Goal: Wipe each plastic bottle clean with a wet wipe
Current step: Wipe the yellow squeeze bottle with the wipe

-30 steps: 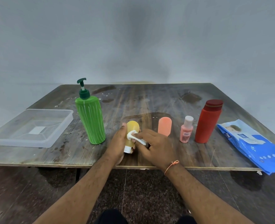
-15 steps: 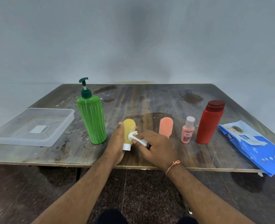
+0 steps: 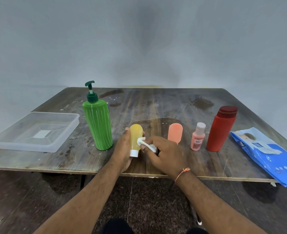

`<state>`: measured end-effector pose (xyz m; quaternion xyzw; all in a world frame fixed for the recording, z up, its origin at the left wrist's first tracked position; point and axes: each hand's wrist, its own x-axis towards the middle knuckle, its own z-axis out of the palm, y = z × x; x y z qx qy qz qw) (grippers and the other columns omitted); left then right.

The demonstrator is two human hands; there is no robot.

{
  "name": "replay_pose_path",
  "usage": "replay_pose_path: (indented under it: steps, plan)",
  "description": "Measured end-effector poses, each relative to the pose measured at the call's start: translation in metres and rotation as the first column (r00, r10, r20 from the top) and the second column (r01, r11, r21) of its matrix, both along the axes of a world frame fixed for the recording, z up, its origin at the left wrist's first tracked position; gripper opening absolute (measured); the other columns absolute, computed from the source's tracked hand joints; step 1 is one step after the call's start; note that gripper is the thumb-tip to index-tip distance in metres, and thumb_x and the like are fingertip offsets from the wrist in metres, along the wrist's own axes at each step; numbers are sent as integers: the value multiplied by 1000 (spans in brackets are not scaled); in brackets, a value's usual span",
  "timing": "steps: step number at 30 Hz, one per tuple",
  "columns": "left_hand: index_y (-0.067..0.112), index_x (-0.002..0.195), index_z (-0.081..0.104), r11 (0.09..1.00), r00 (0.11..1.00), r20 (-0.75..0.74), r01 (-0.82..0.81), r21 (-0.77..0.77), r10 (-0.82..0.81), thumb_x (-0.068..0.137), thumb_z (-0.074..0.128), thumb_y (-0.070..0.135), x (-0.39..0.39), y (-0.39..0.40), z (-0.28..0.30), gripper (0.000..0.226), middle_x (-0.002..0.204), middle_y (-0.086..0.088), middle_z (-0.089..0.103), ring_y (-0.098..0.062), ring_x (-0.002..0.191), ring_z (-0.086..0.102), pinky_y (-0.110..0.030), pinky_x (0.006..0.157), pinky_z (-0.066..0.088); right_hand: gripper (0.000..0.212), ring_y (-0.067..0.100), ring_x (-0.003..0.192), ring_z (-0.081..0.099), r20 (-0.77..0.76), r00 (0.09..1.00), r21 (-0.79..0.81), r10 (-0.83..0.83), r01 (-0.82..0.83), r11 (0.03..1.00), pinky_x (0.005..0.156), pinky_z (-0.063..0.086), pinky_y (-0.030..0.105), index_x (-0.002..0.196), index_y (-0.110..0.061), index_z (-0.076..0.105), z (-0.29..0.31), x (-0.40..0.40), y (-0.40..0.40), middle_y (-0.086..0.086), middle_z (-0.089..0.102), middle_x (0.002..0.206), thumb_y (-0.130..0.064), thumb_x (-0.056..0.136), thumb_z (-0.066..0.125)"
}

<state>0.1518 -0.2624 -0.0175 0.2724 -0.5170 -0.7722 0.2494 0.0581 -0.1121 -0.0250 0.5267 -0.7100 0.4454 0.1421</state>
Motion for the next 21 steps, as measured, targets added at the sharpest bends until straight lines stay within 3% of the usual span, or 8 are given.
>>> replay_pose_path:
  steps: [3,5,9,11,13,16,21]
  plan:
    - [5,111,72,999,999,-42,16,40,-15,113,29,48,0,0,0,61,89,-4,79,-14,74,75,-27,66,60,17,0,74,62,-61,993,41,103,-100,994,61,43,19,97,-26,74,-2,3,1,-16,74,94,-43,98,73]
    - [6,110,72,999,999,-44,18,49,-16,113,29,49,-1,1,0,61,88,-3,79,-13,72,74,-26,64,59,16,2,78,65,-78,990,36,119,-117,992,63,48,23,99,-26,75,-2,3,0,-16,75,97,-42,99,74]
    - [6,118,71,999,999,-9,-31,31,31,110,34,56,-2,1,1,63,101,-8,80,-21,92,76,-40,87,60,18,3,79,66,-51,998,-42,23,-25,999,64,49,22,104,-28,77,0,4,0,-17,75,97,-45,99,72]
    - [10,125,69,996,997,37,-59,-66,61,96,42,74,-4,4,-1,75,113,-13,77,-31,107,74,-55,102,56,15,3,79,64,17,999,-65,-43,44,997,64,48,22,104,-30,75,4,2,1,-18,72,93,-44,100,71]
    - [16,130,66,985,994,91,-45,-165,60,81,45,85,-7,6,-8,87,120,-15,74,-36,112,70,-62,104,53,12,-3,80,62,93,989,-71,-117,124,990,64,41,13,107,-33,74,6,-1,1,-26,66,88,-43,101,70]
    - [16,136,62,977,990,122,-38,-210,64,82,41,83,-7,13,-2,89,125,-13,70,-32,114,68,-59,104,53,13,-6,81,60,101,978,-49,-180,186,981,64,40,8,110,-34,73,7,-1,1,-30,62,86,-43,101,71]
    - [17,119,72,966,993,106,-19,-258,48,79,44,91,-8,4,-15,88,115,-16,75,-35,109,71,-63,102,53,20,-1,97,71,-3,1000,-93,18,-18,995,77,57,21,113,-27,81,-2,-1,0,-15,78,112,-28,93,82]
